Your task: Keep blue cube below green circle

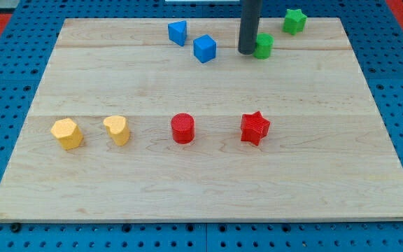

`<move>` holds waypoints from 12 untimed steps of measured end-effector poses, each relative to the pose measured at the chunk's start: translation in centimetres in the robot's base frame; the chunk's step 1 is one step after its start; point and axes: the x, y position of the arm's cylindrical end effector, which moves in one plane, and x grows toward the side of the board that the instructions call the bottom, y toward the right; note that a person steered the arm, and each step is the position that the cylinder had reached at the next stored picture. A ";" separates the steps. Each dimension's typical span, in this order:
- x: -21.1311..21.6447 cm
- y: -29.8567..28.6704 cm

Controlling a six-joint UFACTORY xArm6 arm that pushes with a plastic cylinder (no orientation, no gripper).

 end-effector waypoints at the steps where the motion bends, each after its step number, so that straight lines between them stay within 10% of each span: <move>1: 0.0 2.3; 4: 2.4 2.7; 7: 2.8 -18.6; 10: -1.1 -4.5; 12: 0.3 -9.2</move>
